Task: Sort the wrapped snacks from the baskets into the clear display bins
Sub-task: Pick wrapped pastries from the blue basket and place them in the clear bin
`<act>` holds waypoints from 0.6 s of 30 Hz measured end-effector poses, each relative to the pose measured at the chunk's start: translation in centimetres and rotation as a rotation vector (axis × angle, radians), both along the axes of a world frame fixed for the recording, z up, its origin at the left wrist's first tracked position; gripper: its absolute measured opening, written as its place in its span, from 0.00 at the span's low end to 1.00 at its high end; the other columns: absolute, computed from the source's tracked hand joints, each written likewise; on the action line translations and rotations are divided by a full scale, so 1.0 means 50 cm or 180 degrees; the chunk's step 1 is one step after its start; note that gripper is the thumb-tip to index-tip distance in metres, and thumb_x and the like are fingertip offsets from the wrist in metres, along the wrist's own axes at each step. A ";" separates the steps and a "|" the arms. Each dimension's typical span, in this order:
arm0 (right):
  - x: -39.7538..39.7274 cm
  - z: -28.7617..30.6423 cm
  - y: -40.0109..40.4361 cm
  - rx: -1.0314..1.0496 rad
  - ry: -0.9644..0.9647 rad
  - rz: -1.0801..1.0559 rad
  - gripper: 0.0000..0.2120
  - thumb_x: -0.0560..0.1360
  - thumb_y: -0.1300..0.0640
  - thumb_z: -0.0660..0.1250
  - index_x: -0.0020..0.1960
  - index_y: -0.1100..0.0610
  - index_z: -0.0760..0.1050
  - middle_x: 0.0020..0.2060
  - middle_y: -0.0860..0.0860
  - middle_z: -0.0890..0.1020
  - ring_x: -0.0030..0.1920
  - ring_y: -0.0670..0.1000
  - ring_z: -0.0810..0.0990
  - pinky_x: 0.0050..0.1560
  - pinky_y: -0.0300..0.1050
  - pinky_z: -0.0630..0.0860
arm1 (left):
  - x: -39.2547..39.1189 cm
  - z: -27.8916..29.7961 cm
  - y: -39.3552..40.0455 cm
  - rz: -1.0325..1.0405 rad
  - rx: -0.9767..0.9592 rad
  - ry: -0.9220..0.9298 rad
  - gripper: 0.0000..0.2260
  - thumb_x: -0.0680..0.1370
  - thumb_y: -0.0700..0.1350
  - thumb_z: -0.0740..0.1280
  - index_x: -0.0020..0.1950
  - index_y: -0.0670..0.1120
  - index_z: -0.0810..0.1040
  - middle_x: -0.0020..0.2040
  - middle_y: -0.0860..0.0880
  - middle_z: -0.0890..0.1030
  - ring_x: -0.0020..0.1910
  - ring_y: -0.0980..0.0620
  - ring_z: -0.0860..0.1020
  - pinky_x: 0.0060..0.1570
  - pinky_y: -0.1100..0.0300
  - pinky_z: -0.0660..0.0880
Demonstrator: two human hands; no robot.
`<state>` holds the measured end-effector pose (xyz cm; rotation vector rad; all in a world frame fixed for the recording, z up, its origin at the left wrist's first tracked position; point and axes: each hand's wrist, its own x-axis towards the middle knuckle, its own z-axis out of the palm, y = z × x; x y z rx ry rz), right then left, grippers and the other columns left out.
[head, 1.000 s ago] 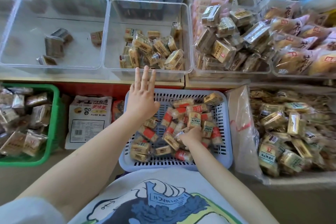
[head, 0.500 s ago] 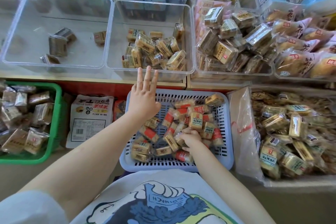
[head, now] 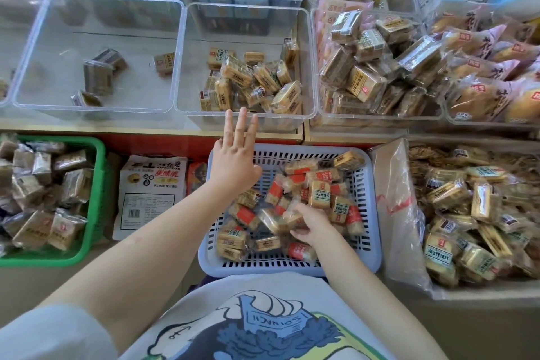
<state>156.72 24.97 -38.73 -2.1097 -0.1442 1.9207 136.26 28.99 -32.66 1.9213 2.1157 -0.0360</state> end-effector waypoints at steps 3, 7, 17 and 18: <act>0.010 0.072 0.022 0.0478 0.1045 -0.0484 0.13 0.75 0.62 0.70 0.59 0.62 0.75 0.55 0.62 0.78 0.53 0.60 0.79 0.56 0.55 0.80 | -0.004 -0.001 0.001 -0.0015 0.0002 -0.0017 0.47 0.74 0.52 0.65 0.79 0.51 0.32 0.78 0.49 0.28 0.76 0.44 0.28 0.67 0.49 0.63; 0.027 0.162 0.072 0.1322 0.2340 -0.0842 0.20 0.75 0.60 0.65 0.67 0.58 0.72 0.67 0.65 0.75 0.68 0.67 0.73 0.57 0.58 0.79 | -0.009 0.001 0.000 -0.0052 0.0001 -0.0002 0.48 0.75 0.53 0.65 0.79 0.51 0.30 0.77 0.49 0.27 0.76 0.44 0.27 0.68 0.49 0.63; -0.090 0.291 0.288 0.2149 0.1815 -0.0507 0.18 0.80 0.67 0.63 0.69 0.69 0.69 0.59 0.65 0.80 0.57 0.60 0.83 0.59 0.53 0.80 | -0.011 0.004 0.002 -0.0051 -0.0048 -0.0047 0.46 0.76 0.52 0.62 0.78 0.52 0.29 0.76 0.49 0.25 0.75 0.44 0.26 0.68 0.50 0.62; -0.111 0.296 0.314 0.2153 0.1701 -0.0512 0.18 0.80 0.67 0.65 0.68 0.69 0.69 0.60 0.65 0.80 0.57 0.60 0.82 0.58 0.53 0.81 | -0.012 0.006 0.002 -0.0043 -0.0066 -0.0079 0.46 0.76 0.52 0.62 0.78 0.53 0.29 0.77 0.50 0.25 0.75 0.45 0.26 0.68 0.49 0.62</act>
